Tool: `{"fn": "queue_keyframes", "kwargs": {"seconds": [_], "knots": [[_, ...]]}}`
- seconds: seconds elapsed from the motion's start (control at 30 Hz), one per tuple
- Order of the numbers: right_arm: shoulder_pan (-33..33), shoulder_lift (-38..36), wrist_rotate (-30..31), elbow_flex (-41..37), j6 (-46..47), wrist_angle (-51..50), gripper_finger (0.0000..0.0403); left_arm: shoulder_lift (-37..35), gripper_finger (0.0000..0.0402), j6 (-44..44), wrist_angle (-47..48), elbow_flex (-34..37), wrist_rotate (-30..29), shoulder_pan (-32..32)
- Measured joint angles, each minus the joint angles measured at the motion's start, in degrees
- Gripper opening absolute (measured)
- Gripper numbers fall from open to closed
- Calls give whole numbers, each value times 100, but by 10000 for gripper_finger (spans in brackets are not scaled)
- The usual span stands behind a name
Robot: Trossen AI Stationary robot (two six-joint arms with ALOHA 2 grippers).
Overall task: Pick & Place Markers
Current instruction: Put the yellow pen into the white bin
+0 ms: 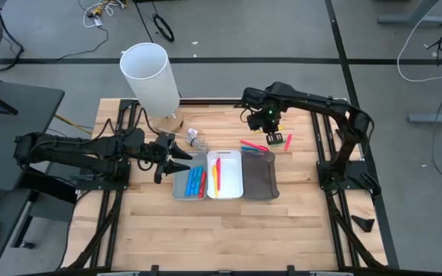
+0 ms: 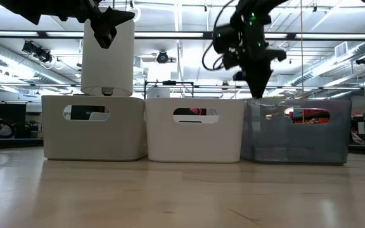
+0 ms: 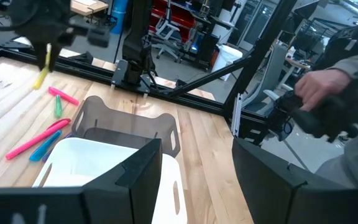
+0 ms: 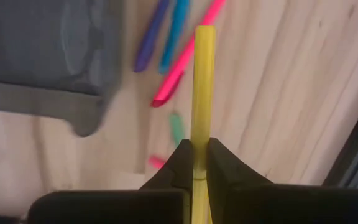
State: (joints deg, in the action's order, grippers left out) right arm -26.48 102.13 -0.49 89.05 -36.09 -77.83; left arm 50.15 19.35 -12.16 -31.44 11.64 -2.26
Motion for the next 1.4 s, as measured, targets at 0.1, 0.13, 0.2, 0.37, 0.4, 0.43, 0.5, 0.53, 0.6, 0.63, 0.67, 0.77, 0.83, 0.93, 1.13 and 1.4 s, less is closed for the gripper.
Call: {"fn": "queue_keyframes", "kwargs": {"seconds": [0.1, 0.13, 0.2, 0.37, 0.4, 0.43, 0.5, 0.53, 0.6, 0.63, 0.67, 0.77, 0.83, 0.93, 1.13, 1.4], "knots": [[244, -3, 0, 367, 103, -369, 15, 0, 202, -2, 0, 0, 0, -2], [332, -7, -1, 480, 153, -455, 15, 0, 202, -2, 0, 0, 0, 0], [550, -7, 4, 706, 319, -627, 15, 0, 202, -2, 0, 0, 0, 0], [1137, -7, -4, 1313, 835, -1130, 15, 0, 202, -2, 0, 0, 0, 0], [1259, -7, -10, 1433, 950, -1198, 15, 0, 202, 0, 0, 0, 0, 0], [1375, -8, -19, 1544, 1077, -1216, 15, 0, 202, 0, 0, 0, 0, 0], [1634, -11, -64, 1735, 1379, -1218, 14, 0, 202, -1, 0, 0, 0, 0], [1756, -11, -87, 1840, 1517, -1216, 14, 0, 202, -1, 0, 0, 0, 0], [2016, -13, -225, 2027, 1735, -1216, 14, 0, 202, -2, 0, 0, 0, 0], [2134, -13, -294, 2103, 1822, -1215, 14, 0, 202, -2, 0, 0, 0, 0], [2242, -13, -326, 2156, 1884, -1211, 14, 0, 202, -1, 0, 0, 0, 0], [2590, -13, -356, 2271, 2131, -1149, 14, 0, 202, -2, 0, 0, 0, -2], [2800, -13, -356, 2289, 2249, -1068, 14, 0, 202, -2, -16, 0, 0, 0], [3077, -11, -354, 2289, 2298, -933, 14, 0, 202, 0, -31, 0, -2, 0], [3496, -11, -194, 2289, 2141, -381, 14, 2, 202, 1283, -194, 0, -46, -8], [3707, -11, 537, 2289, 1557, 448, 14, 9, 202, 4441, -223, 0, 91, -17]]}}
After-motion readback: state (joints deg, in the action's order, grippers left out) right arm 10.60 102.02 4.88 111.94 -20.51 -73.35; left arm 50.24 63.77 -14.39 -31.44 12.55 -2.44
